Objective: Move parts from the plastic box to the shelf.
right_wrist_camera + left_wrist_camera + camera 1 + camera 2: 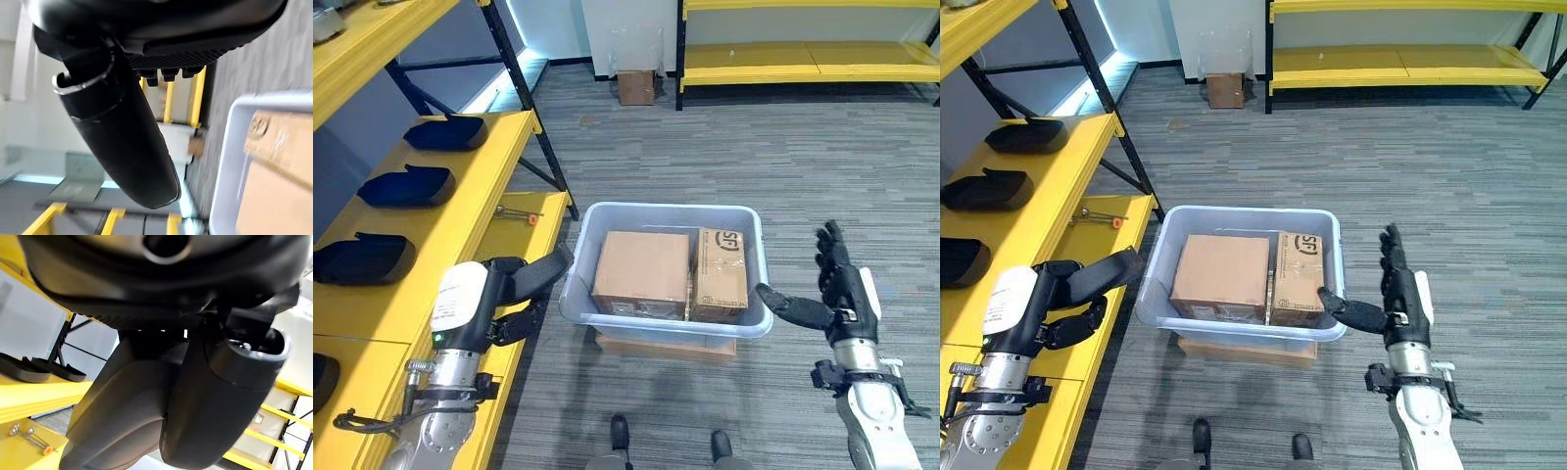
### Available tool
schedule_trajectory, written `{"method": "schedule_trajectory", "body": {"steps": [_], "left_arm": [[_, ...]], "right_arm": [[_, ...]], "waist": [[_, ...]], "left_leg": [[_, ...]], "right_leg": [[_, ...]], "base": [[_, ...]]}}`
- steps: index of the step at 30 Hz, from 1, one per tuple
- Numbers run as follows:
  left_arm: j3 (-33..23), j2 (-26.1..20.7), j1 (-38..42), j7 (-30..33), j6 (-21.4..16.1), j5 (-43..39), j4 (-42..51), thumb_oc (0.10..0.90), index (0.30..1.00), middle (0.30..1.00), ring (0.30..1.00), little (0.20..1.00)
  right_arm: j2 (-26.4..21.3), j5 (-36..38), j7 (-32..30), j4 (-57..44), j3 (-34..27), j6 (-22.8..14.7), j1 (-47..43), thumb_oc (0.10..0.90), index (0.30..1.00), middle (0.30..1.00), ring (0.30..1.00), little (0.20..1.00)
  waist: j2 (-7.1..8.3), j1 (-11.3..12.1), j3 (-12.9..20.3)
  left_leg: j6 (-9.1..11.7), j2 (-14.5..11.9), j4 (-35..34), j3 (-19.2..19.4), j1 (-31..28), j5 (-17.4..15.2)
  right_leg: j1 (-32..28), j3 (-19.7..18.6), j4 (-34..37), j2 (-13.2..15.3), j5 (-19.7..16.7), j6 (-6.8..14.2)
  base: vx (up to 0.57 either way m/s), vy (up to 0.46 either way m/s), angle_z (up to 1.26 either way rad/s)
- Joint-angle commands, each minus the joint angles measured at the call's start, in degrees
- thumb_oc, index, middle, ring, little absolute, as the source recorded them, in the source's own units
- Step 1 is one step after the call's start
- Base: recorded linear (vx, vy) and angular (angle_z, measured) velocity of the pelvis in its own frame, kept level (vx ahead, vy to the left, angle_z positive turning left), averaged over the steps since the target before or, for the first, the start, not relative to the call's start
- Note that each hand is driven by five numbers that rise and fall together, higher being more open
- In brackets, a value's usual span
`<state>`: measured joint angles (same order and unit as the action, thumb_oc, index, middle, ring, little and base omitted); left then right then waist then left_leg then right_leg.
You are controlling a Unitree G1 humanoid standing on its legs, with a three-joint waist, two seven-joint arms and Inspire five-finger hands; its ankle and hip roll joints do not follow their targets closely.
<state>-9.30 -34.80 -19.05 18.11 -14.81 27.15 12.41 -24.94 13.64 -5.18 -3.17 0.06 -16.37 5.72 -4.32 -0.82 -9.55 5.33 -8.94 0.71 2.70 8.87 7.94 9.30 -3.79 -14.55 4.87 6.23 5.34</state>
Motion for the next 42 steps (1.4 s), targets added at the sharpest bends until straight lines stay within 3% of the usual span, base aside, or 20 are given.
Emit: {"method": "schedule_trajectory", "body": {"steps": [1,3,4,5,8,10,11,14,17,20,22,24,27,32,34,42], "left_arm": [[-7.0,-1.5,5.3,6.0,-2.4,-3.7,7.7,0.400,0.300,0.300,0.300,0.300],[-7.2,-0.9,5.0,6.4,-2.4,-4.2,8.5,0.400,0.300,0.300,0.300,0.300],[-6.7,-0.8,5.5,6.3,-2.3,-3.9,9.1,0.400,0.300,0.300,0.300,0.300],[-6.6,-0.9,5.6,6.4,-2.2,-3.6,9.3,0.400,0.300,0.300,0.300,0.300],[-6.2,-1.1,6.5,6.9,-2.7,-2.5,9.8,0.400,0.300,0.300,0.300,0.300],[-5.5,-1.2,8.0,6.8,-2.9,-2.6,10.3,0.400,0.300,0.300,0.300,0.300],[-5.0,-0.8,9.3,6.8,-3.1,-2.7,10.6,0.400,0.300,0.300,0.300,0.300],[-4.2,-0.7,10.6,6.3,-3.2,-2.8,10.6,0.400,0.300,0.300,0.300,0.300],[-3.8,-0.8,12.2,5.9,-3.4,-2.8,10.3,0.400,0.300,0.300,0.300,0.300],[-3.4,-0.8,13.5,6.1,-3.4,-2.8,9.2,0.400,0.300,0.300,0.300,0.300],[-3.1,-0.7,13.7,5.9,-3.3,-2.6,8.9,0.400,0.300,0.300,0.300,0.300],[-3.3,-1.5,13.5,5.4,-3.6,-1.8,9.4,0.400,0.300,0.300,0.300,0.300],[-4.3,-2.2,12.9,6.7,-3.2,0.4,10.0,0.400,0.300,0.300,0.300,0.300],[-6.0,-2.5,12.4,8.5,-2.8,1.7,11.2,0.400,0.300,0.300,0.300,0.300],[-7.3,-1.9,11.3,9.6,-2.3,2.8,11.7,0.400,0.300,0.300,0.300,0.300],[-8.3,-2.4,10.8,10.4,-1.8,4.3,12.0,0.400,0.300,0.300,0.300,0.300]], "right_arm": [[-3.7,0.4,-1.3,-6.1,-0.7,-6.3,-8.7,0.900,1.000,1.000,1.000,1.000],[-4.6,0.1,-1.5,-6.1,1.0,-6.3,-10.3,0.900,1.000,1.000,1.000,1.000],[-5.5,-1.9,-2.9,-6.7,0.9,-6.1,-10.7,0.900,1.000,1.000,1.000,1.000],[-5.7,-2.7,-3.2,-7.0,1.0,-6.1,-10.9,0.900,1.000,1.000,1.000,1.000],[-5.8,-6.1,-4.6,-7.2,1.7,-6.4,-11.3,0.900,1.000,1.000,1.000,1.000],[-6.2,-6.4,-4.4,-8.3,1.2,-6.8,-10.7,0.900,1.000,1.000,1.000,1.000],[-6.2,-5.0,-4.0,-8.2,0.3,-7.4,-8.8,0.900,1.000,1.000,1.000,1.000],[-6.1,-4.4,-3.7,-8.1,-1.3,-7.2,-6.5,0.900,1.000,1.000,1.000,1.000],[-6.2,-4.0,-4.0,-8.1,-5.1,-6.9,-4.0,0.900,1.000,1.000,1.000,1.000],[-5.6,-3.4,-5.0,-7.6,-8.4,-6.9,-2.6,0.900,1.000,1.000,1.000,1.000],[-5.6,-3.4,-5.6,-7.9,-10.0,-7.1,-1.6,0.900,1.000,1.000,1.000,1.000],[-4.4,-3.5,-5.8,-8.0,-13.0,-7.1,1.0,0.900,1.000,1.000,1.000,1.000],[-3.0,-4.4,-6.3,-7.6,-14.3,-6.9,2.1,0.900,1.000,1.000,1.000,1.000],[-1.7,-4.2,-6.4,-7.3,-13.5,-6.5,1.1,0.900,1.000,1.000,1.000,1.000],[-1.3,-5.2,-6.2,-7.9,-12.6,-6.2,0.3,0.900,1.000,1.000,1.000,1.000],[-0.1,-7.2,-6.6,-7.6,-11.7,-5.6,0.5,0.900,1.000,1.000,1.000,1.000]], "waist": [[0.60,1.9,-1.7],[-0.12,3.2,-3.0],[-0.12,3.4,-4.4],[0.20,3.7,-4.8],[1.09,4.1,-4.8],[1.86,2.9,-4.3],[2.48,1.0,-3.4],[2.20,-0.9,-2.1],[1.57,-3.1,0.0],[0.20,-4.4,1.3],[-0.21,-5.0,1.5],[-0.47,-5.3,2.4],[0.29,-4.2,2.7],[2.15,-2.2,2.7],[4.35,-0.7,2.7],[6.83,0.6,2.1]], "left_leg": [[2.4,-8.1,3.5,-5.5,3.7,3.9],[3.4,-7.8,1.4,-6.8,4.9,8.0],[3.6,-6.5,-0.1,-4.2,6.7,10.7],[3.5,-5.5,-0.2,-2.2,7.2,10.2],[3.0,-3.3,1.7,-2.7,6.3,7.5],[1.5,-2.9,6.7,-1.9,4.9,2.2],[1.2,-4.1,12.6,0.8,2.0,-1.8],[1.6,-6.4,15.2,2.6,-2.2,-3.6],[2.8,-8.8,15.1,4.4,-7.6,-2.8],[3.7,-7.5,10.8,3.4,-12.6,-4.9],[3.4,-7.3,6.8,5.1,-11.9,-5.8],[2.9,-6.1,1.9,8.7,-12.6,-10.4],[1.8,-4.0,0.2,8.8,-12.8,-12.9],[0.4,-0.8,-0.8,8.1,-12.0,-14.3],[-0.9,1.7,-1.2,7.9,-12.0,-15.6],[-3.3,7.1,0.6,6.1,-9.1,-17.2]], "right_leg": [[-2.6,1.4,-3.3,-3.4,8.0,-3.1],[-2.2,3.2,-3.0,-4.2,8.1,-3.7],[-2.4,6.4,-2.2,-3.6,7.7,-4.2],[-2.6,7.8,-1.5,-3.0,7.6,-4.2],[-2.1,9.7,2.0,-1.9,5.0,-3.7],[-1.3,12.3,4.7,-0.1,3.1,-3.7],[-0.8,15.4,6.6,1.3,1.8,-3.9],[-0.7,19.3,8.2,2.1,0.7,-4.0],[0.1,24.0,9.2,3.8,-1.1,-3.5],[1.8,25.6,8.0,4.5,-1.0,-2.2],[1.8,26.4,7.4,5.4,-1.4,-1.5],[1.8,27.3,6.8,7.1,-2.8,-0.2],[0.9,27.7,7.6,8.9,-5.4,1.7],[-0.5,28.7,11.2,11.3,-10.0,4.3],[-1.8,28.7,13.9,13.4,-13.4,6.3],[-2.4,30.0,17.0,18.0,-21.2,9.3]], "base": [[-0.15,-0.257,-0.13],[-0.16,-0.275,0.16],[-0.22,-0.300,0.74],[-0.22,-0.285,1.31],[-0.24,-0.165,1.40],[-0.34,-0.141,1.15],[-0.22,-0.093,1.59],[-0.11,-0.024,1.55],[-0.02,0.103,0.92],[-0.03,0.172,0.81],[-0.01,0.125,0.66],[0.04,0.263,1.29],[0.02,0.259,0.46],[-0.02,0.178,0.18],[-0.01,0.215,-0.06],[-0.06,0.171,0.13]]}}
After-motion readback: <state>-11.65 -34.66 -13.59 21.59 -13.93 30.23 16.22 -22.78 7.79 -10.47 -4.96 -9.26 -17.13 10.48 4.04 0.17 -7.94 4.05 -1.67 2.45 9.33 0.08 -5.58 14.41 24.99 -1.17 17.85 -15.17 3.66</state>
